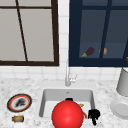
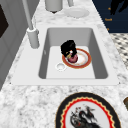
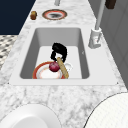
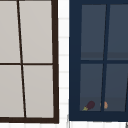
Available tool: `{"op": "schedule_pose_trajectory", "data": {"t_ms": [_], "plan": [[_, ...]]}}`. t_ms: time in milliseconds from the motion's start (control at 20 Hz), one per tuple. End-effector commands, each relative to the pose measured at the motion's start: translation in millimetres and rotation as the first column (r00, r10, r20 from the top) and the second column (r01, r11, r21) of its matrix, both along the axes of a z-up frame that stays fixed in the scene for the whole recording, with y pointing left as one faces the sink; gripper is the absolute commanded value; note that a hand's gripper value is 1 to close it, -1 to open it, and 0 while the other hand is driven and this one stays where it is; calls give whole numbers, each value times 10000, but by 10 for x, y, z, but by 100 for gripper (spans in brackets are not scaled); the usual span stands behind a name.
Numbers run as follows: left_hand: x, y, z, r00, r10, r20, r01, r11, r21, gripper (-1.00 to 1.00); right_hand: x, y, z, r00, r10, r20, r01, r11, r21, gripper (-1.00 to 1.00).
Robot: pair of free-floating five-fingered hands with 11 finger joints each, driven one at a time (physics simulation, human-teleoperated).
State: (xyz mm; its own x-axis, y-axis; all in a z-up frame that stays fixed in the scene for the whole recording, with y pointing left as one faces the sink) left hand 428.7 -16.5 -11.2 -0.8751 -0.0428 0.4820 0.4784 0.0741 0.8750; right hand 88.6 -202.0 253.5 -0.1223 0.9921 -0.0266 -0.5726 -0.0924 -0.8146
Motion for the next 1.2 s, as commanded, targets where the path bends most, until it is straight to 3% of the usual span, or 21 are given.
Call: {"op": "schedule_pose_trajectory", "data": {"t_ms": [0,200,250,500,600,650,700,800,1000,1150], "plan": [[-231,-95,0,9996,-3,275,-2,9998,185,100,0,0,0,10000,0,0,0,10000,0,0],[-532,-176,36,9990,14,441,-42,9979,645,100,0,0,0,10000,0,0,0,10000,0,0],[-511,-200,30,9995,23,319,-43,9980,627,100,0,0,0,10000,0,0,0,10000,0,0],[-569,-297,69,9988,40,498,-59,9992,389,100,0,0,0,10000,0,0,0,10000,0,0],[-578,-318,83,9992,46,404,-60,9994,355,100,0,0,0,10000,0,0,0,10000,0,0],[-575,-326,85,9992,48,407,-61,9994,336,-100,0,0,0,10000,0,0,0,10000,0,0],[-556,-346,129,9955,703,633,-700,9975,-77,-100,0,0,0,10000,0,0,0,10000,0,0],[-541,-326,155,9956,612,716,-602,9981,-164,-100,0,0,0,10000,0,0,0,10000,0,0],[-474,-310,159,9981,311,525,-302,9994,-182,-100,0,0,0,10000,0,0,0,10000,0,0],[-497,-323,162,9979,316,574,-306,9994,-170,-100,0,0,0,10000,0,0,0,10000,0,0]]}}
